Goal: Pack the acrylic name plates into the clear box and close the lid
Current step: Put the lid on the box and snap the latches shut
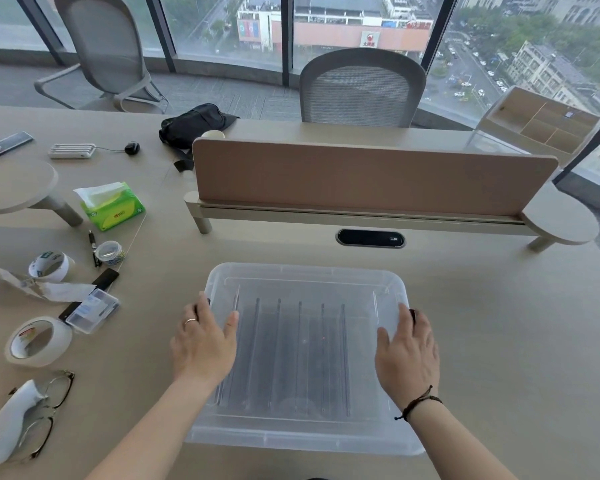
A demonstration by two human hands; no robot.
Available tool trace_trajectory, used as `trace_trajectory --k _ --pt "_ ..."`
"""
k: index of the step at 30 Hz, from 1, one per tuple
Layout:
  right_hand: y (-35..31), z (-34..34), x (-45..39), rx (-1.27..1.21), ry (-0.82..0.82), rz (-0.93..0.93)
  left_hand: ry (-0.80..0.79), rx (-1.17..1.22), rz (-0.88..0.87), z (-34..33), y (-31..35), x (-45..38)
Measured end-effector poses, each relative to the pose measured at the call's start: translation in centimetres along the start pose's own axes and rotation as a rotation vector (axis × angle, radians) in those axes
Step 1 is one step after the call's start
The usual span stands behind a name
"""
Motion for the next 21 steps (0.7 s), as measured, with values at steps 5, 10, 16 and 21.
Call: trace_trajectory --k 5,10,16,21 --pt "-4.5 -0.7 1.0 0.128 -0.078 0.353 -0.081 -0.129 -0.234 -1.5 2.7 0.5" --pt "-5.4 -2.2 1.7 0.158 -0.145 0.411 -0.199 -0.19 -0.352 -3.3 4.0 1.5" --pt "-5.3 -2.6 1.7 0.2 -0.122 0.406 -0.226 -0.215 -0.375 -4.2 3.9 1.6" --pt "-5.4 -2.6 1.8 0.21 -0.125 0.414 -0.206 -0.248 -0.375 -4.3 4.0 1.7"
Point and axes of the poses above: each hand's wrist, its own x-axis away from the middle knuckle, its own z-axis out of the back of the hand, y = z × x, the point moved 5 cm from there along -x, towards the middle knuckle, and after that the axes turned 13 degrees about x, right-handed, at the moved point
